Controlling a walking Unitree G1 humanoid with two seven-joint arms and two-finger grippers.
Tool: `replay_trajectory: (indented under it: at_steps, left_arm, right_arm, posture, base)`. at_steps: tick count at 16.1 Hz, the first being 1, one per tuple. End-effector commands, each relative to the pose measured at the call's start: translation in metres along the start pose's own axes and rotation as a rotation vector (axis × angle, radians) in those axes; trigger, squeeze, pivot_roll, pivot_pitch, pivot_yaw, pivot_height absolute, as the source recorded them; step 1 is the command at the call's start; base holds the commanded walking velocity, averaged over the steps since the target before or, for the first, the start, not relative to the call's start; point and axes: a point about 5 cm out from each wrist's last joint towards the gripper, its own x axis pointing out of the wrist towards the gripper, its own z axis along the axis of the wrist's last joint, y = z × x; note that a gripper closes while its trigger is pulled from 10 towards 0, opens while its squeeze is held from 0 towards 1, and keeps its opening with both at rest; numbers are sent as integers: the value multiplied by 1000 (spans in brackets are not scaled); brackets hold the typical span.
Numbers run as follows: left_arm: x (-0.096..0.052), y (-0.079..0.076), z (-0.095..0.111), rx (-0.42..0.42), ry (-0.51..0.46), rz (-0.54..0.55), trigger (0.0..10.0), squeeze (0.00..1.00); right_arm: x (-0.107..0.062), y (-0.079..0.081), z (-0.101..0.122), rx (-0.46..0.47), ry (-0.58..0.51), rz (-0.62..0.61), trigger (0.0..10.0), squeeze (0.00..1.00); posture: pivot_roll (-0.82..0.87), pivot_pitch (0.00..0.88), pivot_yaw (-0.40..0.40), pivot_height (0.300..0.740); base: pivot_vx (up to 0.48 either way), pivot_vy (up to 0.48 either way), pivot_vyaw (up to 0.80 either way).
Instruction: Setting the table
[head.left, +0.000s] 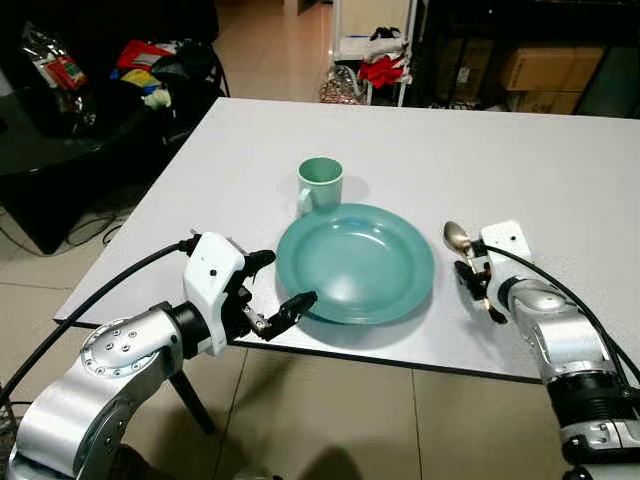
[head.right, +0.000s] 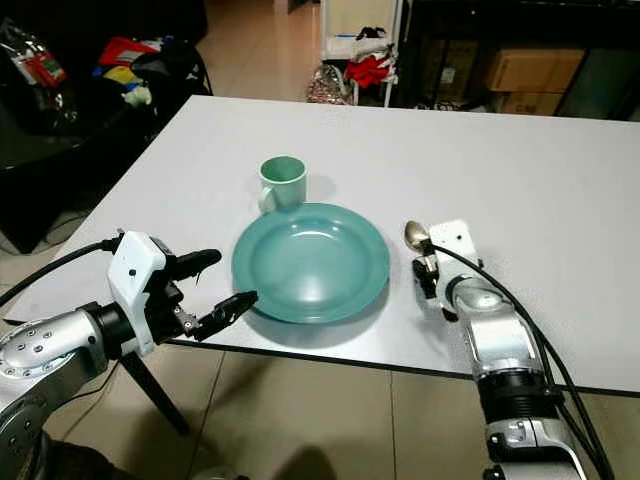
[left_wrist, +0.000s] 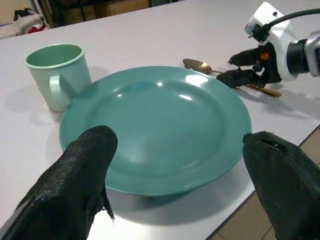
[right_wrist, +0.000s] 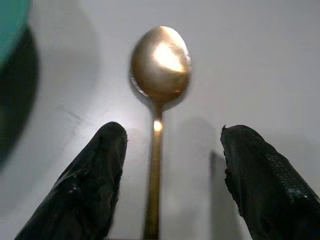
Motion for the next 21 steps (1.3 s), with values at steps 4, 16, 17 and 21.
replay_trajectory:
  at_steps: [4, 16, 17, 21]
  left_arm:
    - [-2, 2, 1, 23, 8, 11, 10000, 0]
    - [0, 5, 3, 36, 5, 3, 10000, 0]
    - [0, 5, 3, 36, 5, 2, 10000, 0]
    - [0, 6, 5, 33, -6, 5, 10000, 0]
  right_arm:
    - [3, 16, -7, 9, 14, 98, 10000, 0]
    - [-1, 39, -11, 28, 19, 142, 10000, 0]
    - [-2, 40, -9, 26, 17, 149, 10000, 0]
    - [-11, 34, -1, 30, -8, 129, 10000, 0]
  posture:
    - [101, 0, 47, 740]
    - [94, 0, 61, 740]
    - [94, 0, 61, 740]
    - [92, 0, 58, 740]
  base:
    - [0, 0, 0]
    - [0, 0, 0]
    - [0, 0, 0]
    - [0, 0, 0]
